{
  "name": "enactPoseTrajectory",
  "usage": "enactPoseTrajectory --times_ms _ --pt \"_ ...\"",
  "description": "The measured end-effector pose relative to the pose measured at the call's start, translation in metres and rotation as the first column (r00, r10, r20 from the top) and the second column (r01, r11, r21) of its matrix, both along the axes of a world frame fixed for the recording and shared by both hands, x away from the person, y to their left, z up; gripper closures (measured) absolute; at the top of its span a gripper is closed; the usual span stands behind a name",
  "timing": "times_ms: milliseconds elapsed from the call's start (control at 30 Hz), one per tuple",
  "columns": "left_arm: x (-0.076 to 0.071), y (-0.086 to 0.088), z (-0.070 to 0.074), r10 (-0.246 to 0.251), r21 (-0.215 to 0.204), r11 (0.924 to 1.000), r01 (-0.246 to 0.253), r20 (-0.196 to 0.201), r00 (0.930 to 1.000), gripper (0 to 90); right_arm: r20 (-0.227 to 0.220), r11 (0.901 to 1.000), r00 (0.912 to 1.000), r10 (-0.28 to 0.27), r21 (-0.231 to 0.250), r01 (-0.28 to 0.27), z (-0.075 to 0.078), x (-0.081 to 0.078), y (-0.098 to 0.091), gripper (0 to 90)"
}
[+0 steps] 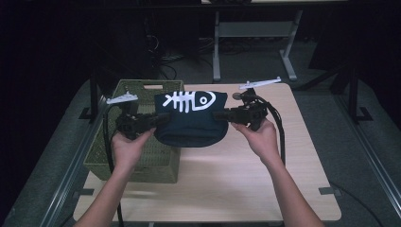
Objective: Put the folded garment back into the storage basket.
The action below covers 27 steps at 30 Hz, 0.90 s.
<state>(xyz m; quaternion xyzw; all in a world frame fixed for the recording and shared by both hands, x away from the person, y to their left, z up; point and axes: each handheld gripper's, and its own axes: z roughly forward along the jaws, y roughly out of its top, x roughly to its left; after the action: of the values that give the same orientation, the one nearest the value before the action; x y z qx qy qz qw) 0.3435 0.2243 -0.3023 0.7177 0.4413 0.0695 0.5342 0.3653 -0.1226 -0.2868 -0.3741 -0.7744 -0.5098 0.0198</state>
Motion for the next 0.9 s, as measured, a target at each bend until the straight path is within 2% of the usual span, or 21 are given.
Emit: enactPoseTrajectory --times_ms 500,733,900 --pt "-0.002 0.021 0.001 0.021 0.014 0.9997 -0.021 -0.001 0.9998 69.0 -0.002 0.9996 0.9997 0.025 0.014 -0.025 0.0 0.006 0.023 72.8" --pt "-0.001 0.029 0.007 0.025 0.008 0.9996 -0.025 -0.006 0.9997 69.0 0.009 0.9992 0.9994 0.034 0.018 -0.034 0.004 0.006 0.03 72.7" --pt "0.0 0.035 0.01 0.036 0.009 0.9993 -0.036 -0.006 0.9993 69.0 0.001 0.9989 0.9995 0.033 0.032 -0.033 0.004 0.009 0.037 72.8"
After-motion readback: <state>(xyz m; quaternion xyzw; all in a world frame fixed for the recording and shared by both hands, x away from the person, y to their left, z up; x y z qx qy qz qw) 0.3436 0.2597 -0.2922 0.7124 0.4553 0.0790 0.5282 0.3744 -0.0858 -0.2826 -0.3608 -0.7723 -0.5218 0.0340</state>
